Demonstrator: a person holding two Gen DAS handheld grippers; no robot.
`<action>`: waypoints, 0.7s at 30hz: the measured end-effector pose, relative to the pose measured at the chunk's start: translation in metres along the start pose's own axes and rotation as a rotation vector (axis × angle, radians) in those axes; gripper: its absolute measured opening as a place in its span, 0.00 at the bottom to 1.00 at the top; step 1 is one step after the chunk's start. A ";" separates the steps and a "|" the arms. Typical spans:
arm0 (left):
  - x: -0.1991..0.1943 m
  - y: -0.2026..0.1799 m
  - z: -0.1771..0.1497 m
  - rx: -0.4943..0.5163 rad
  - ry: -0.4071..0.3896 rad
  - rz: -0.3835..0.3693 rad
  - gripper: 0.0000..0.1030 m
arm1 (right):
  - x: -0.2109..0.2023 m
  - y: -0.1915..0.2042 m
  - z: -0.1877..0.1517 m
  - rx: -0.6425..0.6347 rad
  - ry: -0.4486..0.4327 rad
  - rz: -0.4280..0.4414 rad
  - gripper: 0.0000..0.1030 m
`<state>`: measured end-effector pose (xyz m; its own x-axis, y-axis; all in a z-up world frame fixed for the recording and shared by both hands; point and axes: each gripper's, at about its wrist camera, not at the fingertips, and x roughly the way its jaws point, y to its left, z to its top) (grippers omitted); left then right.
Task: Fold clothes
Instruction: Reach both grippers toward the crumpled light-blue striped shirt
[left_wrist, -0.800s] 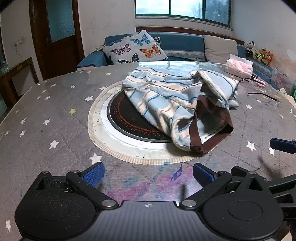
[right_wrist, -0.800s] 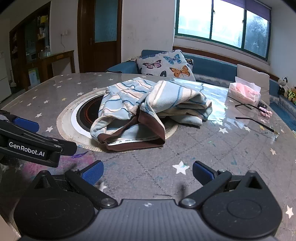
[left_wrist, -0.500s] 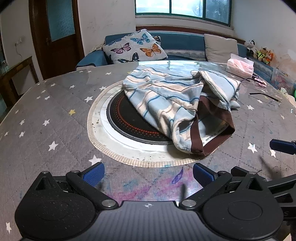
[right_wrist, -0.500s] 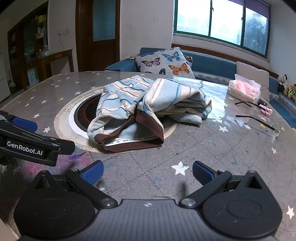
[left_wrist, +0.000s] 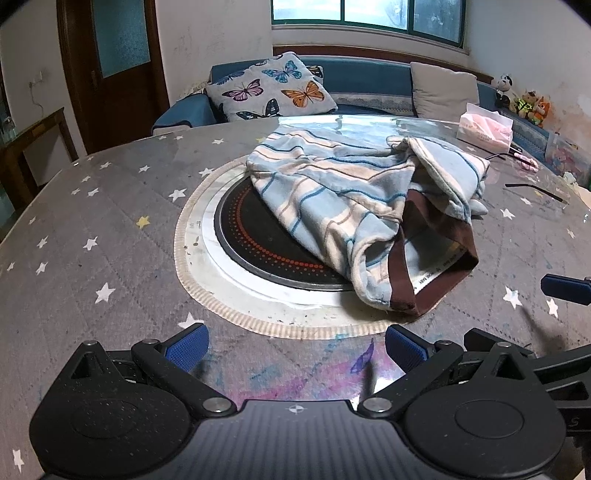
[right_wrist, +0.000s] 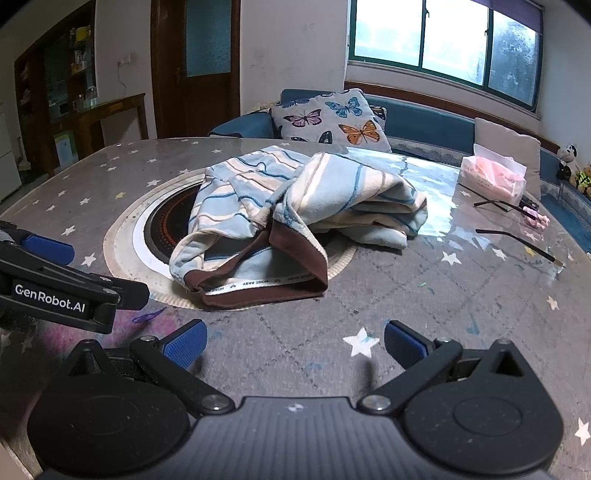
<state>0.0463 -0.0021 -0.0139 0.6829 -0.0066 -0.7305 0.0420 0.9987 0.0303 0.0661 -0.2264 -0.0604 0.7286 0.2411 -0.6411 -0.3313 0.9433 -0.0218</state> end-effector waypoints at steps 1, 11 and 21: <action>0.000 0.001 0.001 0.000 0.000 0.002 1.00 | 0.000 0.000 0.001 -0.001 -0.002 0.000 1.00; 0.000 0.006 0.012 -0.008 -0.018 0.014 1.00 | 0.002 -0.005 0.009 -0.003 -0.008 0.000 1.00; 0.006 0.003 0.028 0.007 -0.029 0.016 1.00 | 0.002 -0.020 0.029 0.011 -0.031 -0.012 1.00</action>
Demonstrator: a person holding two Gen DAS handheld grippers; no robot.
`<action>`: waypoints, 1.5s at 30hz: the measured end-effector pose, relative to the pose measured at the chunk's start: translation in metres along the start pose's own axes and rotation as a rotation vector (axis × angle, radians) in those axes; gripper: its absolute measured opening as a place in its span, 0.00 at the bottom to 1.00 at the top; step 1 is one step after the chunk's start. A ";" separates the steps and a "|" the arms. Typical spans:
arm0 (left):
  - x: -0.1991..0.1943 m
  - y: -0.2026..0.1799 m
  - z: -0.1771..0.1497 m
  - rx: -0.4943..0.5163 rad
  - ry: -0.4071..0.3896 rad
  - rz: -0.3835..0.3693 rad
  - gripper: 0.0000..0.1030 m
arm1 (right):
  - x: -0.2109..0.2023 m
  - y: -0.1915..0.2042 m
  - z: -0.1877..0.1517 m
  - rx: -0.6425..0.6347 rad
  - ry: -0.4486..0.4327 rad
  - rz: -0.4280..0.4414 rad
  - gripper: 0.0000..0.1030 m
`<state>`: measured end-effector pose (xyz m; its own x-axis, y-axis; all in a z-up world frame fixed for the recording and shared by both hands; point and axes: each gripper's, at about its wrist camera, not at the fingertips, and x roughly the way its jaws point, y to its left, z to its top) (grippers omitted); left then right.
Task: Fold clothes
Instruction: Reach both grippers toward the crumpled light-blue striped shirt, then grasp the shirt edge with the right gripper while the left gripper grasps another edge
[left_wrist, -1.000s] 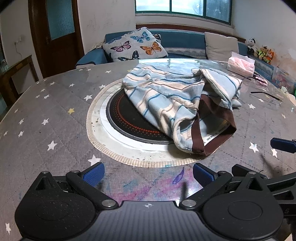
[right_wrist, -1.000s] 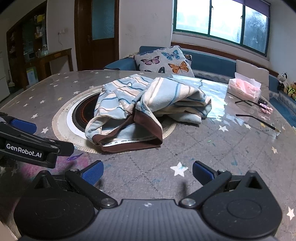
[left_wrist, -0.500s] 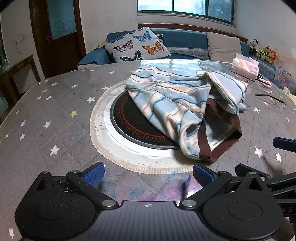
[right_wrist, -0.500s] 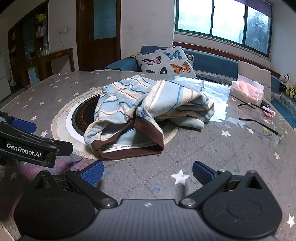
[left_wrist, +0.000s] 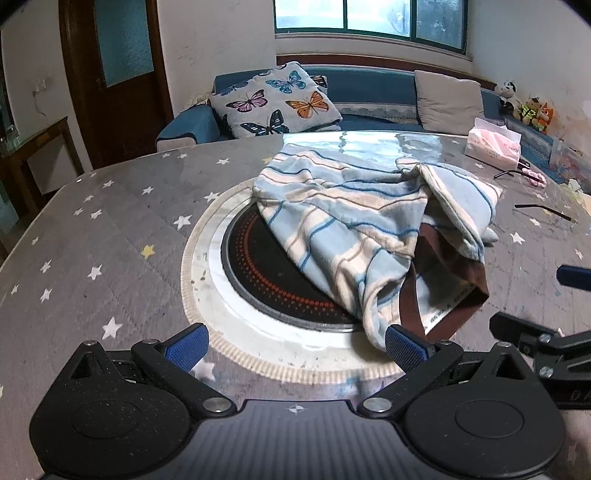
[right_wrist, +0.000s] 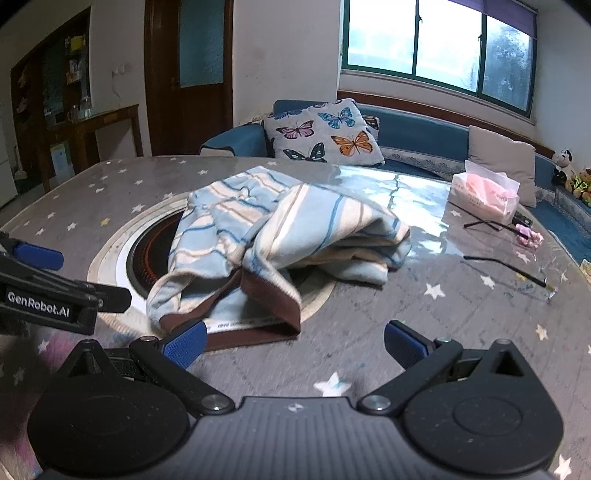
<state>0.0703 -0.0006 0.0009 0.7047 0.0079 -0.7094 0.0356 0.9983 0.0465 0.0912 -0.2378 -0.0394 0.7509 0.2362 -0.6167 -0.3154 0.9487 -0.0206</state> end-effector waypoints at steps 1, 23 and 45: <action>0.001 0.000 0.002 0.003 -0.003 -0.001 1.00 | 0.000 -0.001 0.003 -0.002 -0.006 -0.003 1.00; 0.020 0.013 0.027 0.003 -0.010 0.020 1.00 | 0.058 0.001 0.065 -0.060 0.009 -0.025 0.32; 0.048 -0.081 0.048 0.304 -0.078 -0.158 0.87 | 0.004 -0.062 0.015 0.065 0.051 0.000 0.09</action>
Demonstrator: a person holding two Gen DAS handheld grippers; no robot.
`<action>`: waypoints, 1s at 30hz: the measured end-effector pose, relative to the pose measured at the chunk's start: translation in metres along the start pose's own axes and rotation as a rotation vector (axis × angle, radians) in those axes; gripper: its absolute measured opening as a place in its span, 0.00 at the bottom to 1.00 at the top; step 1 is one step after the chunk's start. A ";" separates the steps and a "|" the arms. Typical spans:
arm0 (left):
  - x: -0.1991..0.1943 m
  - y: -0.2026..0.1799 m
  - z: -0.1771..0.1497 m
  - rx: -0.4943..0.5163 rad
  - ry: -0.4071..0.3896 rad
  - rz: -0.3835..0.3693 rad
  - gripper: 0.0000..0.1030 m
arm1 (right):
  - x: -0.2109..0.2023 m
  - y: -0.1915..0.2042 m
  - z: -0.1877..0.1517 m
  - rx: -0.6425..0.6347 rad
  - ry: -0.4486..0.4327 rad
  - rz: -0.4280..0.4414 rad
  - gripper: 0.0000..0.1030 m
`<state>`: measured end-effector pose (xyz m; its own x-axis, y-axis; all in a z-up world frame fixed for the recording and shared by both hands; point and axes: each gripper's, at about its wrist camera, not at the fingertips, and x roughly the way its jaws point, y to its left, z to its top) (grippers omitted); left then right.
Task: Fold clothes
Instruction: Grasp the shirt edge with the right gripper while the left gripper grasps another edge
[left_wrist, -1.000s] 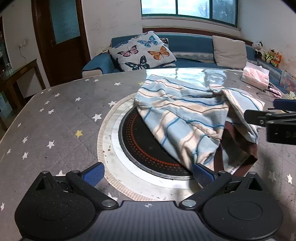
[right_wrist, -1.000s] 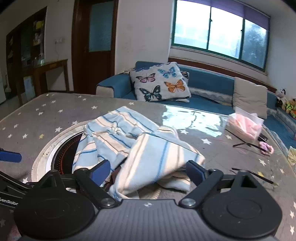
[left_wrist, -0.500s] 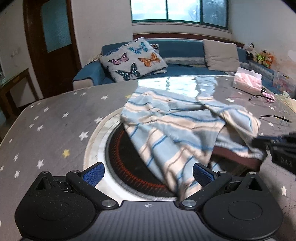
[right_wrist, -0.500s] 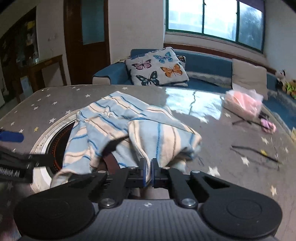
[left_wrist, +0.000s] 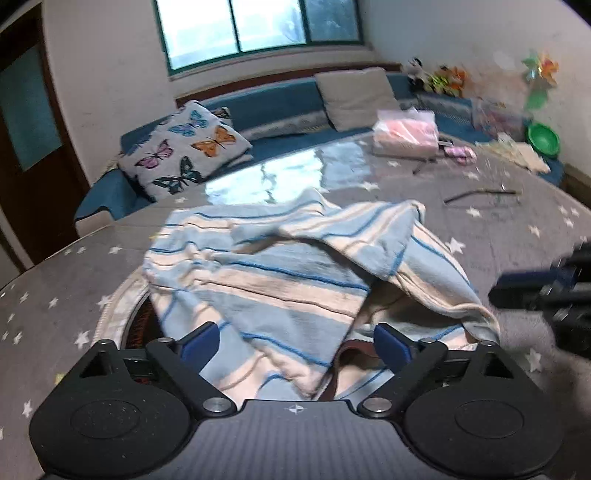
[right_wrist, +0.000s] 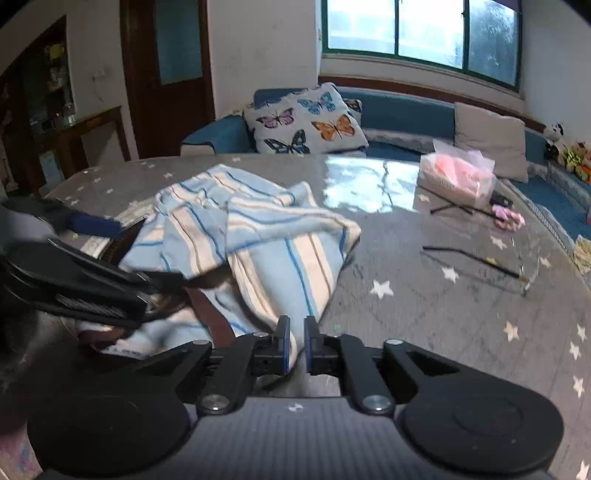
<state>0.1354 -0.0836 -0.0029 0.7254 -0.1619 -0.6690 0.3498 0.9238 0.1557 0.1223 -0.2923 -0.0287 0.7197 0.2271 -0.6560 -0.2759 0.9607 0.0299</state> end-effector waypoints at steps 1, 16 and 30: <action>0.005 -0.003 0.000 0.019 0.002 0.005 0.82 | -0.002 0.001 0.003 -0.002 -0.008 0.004 0.11; -0.009 0.039 -0.006 -0.058 -0.047 0.036 0.06 | 0.041 0.052 0.052 -0.253 -0.061 0.090 0.40; -0.075 0.157 -0.051 -0.439 -0.081 0.223 0.04 | 0.033 0.026 0.035 -0.105 -0.100 -0.036 0.09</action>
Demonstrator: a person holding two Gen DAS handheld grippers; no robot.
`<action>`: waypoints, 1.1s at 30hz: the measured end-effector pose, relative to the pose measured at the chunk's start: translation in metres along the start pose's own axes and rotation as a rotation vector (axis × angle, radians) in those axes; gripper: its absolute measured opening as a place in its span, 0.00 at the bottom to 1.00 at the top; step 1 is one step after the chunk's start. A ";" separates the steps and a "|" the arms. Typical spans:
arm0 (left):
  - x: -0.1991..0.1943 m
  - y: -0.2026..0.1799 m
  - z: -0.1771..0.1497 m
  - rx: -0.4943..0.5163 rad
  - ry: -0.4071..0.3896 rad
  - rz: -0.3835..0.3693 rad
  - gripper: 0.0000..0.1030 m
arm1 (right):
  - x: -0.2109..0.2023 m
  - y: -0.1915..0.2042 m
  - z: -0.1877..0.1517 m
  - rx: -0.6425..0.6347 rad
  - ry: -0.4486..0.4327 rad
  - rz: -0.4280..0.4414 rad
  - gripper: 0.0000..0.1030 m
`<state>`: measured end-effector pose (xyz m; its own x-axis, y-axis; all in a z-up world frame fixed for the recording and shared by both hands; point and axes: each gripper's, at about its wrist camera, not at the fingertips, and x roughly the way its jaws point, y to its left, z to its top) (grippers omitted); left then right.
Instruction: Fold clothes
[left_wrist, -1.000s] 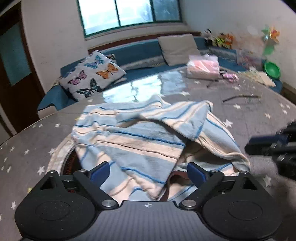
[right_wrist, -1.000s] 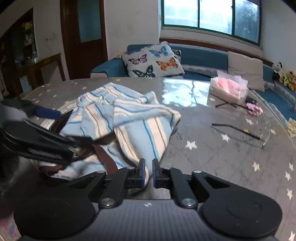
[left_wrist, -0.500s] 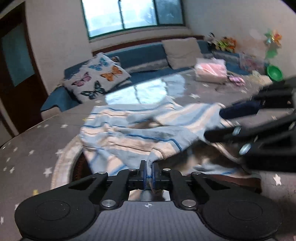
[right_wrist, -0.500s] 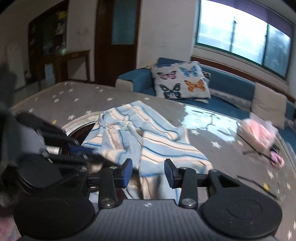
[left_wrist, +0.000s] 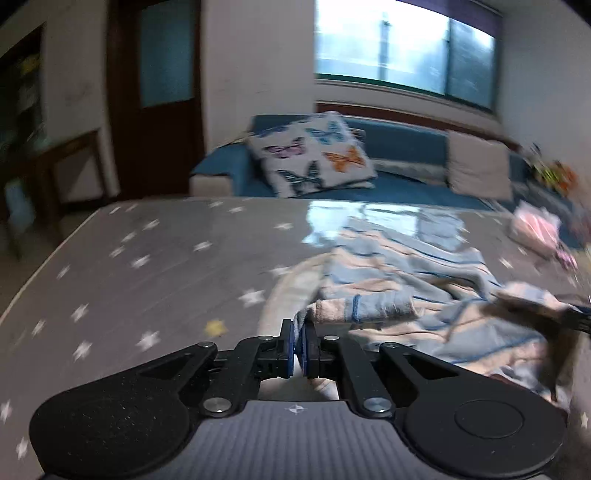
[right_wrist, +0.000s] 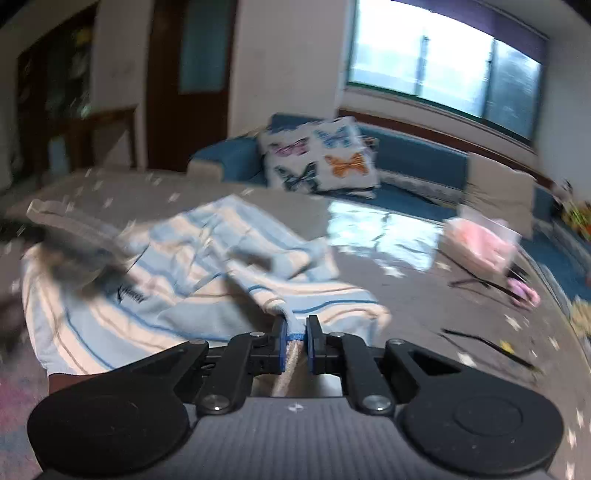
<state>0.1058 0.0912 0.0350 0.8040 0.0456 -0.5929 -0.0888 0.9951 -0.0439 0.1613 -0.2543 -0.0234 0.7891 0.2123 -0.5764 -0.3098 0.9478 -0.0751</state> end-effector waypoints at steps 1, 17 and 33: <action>-0.005 0.010 -0.003 -0.021 -0.001 0.009 0.04 | -0.006 -0.008 -0.001 0.031 -0.007 -0.007 0.09; -0.085 0.084 -0.078 -0.201 0.164 0.015 0.08 | -0.104 -0.092 -0.098 0.476 0.080 -0.119 0.11; -0.100 0.088 -0.070 -0.167 0.100 0.127 0.67 | -0.097 -0.016 -0.069 0.173 0.057 0.075 0.37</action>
<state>-0.0236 0.1679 0.0338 0.7184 0.1526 -0.6786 -0.2887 0.9530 -0.0913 0.0528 -0.3067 -0.0225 0.7341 0.2750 -0.6209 -0.2670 0.9576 0.1085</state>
